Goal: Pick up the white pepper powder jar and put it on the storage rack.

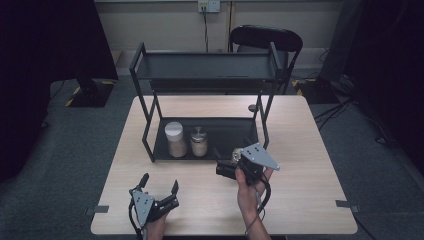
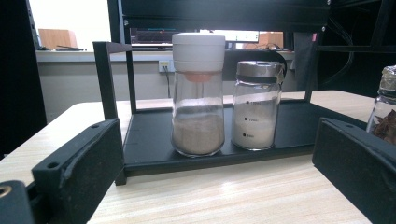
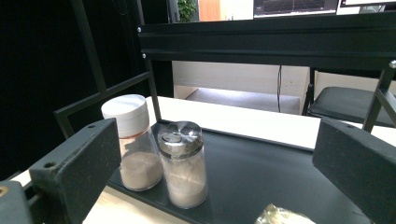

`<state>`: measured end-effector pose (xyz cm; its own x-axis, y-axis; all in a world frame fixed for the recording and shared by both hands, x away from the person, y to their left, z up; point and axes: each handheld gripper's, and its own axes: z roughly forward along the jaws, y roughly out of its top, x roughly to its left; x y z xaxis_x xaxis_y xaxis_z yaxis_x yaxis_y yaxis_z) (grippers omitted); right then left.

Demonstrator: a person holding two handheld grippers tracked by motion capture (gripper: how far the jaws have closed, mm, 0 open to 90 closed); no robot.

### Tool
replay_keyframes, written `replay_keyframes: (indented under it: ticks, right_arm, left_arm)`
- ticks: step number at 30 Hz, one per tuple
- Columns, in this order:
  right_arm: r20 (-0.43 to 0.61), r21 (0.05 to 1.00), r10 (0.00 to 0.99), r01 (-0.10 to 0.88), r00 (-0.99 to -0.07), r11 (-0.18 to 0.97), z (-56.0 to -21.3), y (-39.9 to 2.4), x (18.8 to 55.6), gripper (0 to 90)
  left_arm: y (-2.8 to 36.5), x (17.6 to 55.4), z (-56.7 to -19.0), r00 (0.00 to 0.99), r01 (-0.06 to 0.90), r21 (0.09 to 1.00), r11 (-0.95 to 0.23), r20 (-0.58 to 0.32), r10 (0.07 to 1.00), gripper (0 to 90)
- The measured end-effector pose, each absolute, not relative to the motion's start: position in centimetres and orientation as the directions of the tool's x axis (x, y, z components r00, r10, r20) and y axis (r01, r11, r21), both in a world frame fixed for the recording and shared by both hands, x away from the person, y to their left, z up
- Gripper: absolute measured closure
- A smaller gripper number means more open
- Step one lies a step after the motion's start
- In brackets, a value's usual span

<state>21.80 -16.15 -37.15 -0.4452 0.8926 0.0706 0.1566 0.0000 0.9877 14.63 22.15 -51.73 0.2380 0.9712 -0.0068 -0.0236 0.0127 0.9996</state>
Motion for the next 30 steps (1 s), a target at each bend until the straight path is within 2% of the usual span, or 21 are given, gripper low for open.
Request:
replay_keyframes:
  ticks: [30]
  right_arm:
    - [0.066,0.988,0.924,0.155,-0.376,-0.007,-39.0,-19.2,19.3,0.4]
  left_arm:
    - [22.1,14.6,-51.8,0.233,-0.026,1.0,0.012,-0.006,0.973,1.5]
